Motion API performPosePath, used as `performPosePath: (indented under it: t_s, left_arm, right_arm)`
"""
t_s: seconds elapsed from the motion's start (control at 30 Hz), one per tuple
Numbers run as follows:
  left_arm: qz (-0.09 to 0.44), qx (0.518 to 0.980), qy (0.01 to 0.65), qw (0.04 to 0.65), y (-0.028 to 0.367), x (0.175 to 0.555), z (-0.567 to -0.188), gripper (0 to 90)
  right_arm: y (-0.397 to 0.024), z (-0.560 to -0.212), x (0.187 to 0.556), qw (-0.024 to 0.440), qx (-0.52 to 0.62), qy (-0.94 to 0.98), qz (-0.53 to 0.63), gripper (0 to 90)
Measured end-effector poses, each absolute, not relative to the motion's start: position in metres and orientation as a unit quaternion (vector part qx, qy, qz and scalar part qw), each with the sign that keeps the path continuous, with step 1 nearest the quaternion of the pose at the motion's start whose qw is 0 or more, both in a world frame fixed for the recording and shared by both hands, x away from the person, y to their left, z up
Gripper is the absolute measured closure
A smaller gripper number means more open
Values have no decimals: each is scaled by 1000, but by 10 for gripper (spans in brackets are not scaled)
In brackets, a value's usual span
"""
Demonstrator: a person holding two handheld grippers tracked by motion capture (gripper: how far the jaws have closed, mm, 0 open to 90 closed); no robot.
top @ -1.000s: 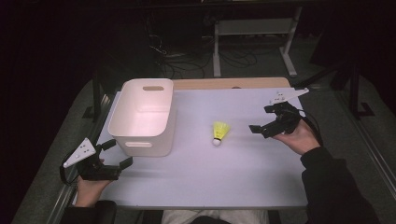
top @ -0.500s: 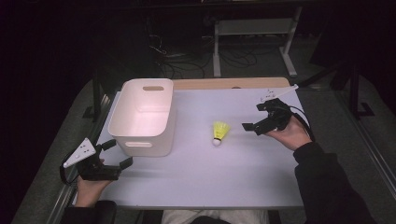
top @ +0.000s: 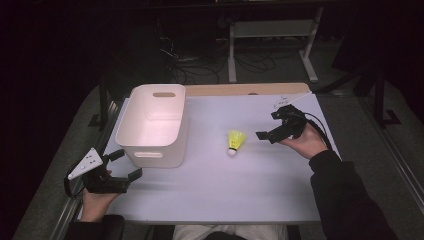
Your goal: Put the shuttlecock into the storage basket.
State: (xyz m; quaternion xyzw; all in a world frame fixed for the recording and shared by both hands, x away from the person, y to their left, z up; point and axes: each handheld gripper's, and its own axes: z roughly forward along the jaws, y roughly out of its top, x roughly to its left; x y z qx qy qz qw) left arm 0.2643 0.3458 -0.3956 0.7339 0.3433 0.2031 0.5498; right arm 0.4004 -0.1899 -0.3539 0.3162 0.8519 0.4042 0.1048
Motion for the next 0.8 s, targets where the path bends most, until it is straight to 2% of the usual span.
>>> performPosePath:
  t_s: [0.8]
  left_arm:
    - [202, 734, 343, 550, 346, 264, -396, 0]
  right_arm:
    - [-186, -374, 424, 88, 336, 851, 394, 0]
